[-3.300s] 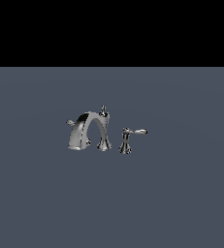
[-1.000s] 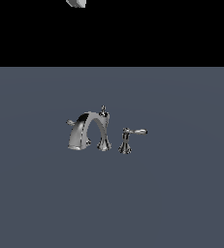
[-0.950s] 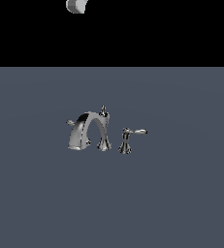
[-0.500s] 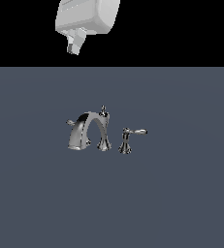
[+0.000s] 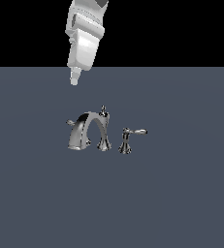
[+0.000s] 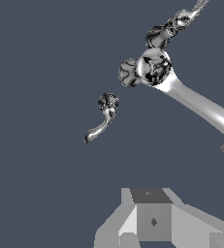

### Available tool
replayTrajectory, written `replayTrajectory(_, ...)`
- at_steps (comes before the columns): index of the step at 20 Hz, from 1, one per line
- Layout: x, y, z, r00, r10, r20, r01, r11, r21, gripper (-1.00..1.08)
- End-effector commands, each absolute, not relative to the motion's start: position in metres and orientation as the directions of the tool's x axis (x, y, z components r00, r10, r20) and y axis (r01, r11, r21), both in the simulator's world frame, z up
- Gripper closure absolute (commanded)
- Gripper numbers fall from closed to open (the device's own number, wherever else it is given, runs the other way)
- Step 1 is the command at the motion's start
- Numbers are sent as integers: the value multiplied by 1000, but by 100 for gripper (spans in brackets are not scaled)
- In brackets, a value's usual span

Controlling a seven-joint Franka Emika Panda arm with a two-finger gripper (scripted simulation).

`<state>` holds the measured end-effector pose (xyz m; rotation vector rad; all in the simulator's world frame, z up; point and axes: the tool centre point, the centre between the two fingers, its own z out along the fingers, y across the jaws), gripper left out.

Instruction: Turn on the faucet by rotating a designated handle.

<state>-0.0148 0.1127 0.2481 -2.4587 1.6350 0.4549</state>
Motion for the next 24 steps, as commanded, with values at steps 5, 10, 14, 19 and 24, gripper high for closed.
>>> replayTrajectory(5, 9, 122, 198, 164, -950, -264, -976, -195, 98, 108)
replayTrajectory(10, 25, 127, 162, 20, -982, -188, -993, -41, 111, 108)
replayTrajectory(14, 37, 129, 137, -87, -989, -124, -992, 75, 98, 108)
replayTrajectory(19, 49, 132, 115, -187, -980, -60, -981, 184, 62, 108)
replayTrajectory(24, 57, 133, 102, -251, -968, -21, -968, 251, 26, 108)
